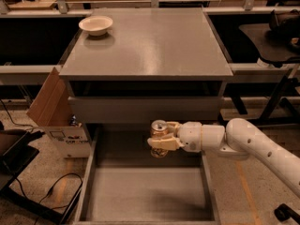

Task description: Place orange can into middle drawer

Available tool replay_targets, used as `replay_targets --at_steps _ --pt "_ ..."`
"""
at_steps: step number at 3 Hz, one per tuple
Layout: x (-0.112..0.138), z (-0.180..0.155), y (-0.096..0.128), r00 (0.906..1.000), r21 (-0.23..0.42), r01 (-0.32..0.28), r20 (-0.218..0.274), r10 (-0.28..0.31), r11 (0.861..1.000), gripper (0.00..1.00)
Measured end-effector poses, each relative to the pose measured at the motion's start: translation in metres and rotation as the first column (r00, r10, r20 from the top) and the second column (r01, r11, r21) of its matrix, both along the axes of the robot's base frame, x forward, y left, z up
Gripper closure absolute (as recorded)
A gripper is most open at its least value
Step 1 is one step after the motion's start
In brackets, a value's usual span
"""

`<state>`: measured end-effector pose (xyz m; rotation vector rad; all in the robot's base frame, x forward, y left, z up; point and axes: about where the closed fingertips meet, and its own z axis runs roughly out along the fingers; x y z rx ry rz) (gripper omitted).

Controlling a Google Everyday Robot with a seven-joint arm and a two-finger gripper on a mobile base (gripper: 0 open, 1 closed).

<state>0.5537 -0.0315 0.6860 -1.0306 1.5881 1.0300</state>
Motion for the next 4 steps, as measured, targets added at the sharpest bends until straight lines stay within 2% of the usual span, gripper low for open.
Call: replay_targets --at_steps 1,2,3,4 --pt "-0.002 -0.023 0.027 0.9995 0.012 -0.030 0.003 0.030 0.999 1.00" --pt "0.007 -0.057 0.068 0.9951 0.025 -0.086 0.052 0.085 0.996 1.00" --pt "0.017 -0.101 0.108 0.9835 0.036 -0.156 0.098 0.152 0.987 1.00" --pt "0.025 -0.142 0.141 0.9761 0.047 -0.200 0.096 0.195 0.979 1.00"
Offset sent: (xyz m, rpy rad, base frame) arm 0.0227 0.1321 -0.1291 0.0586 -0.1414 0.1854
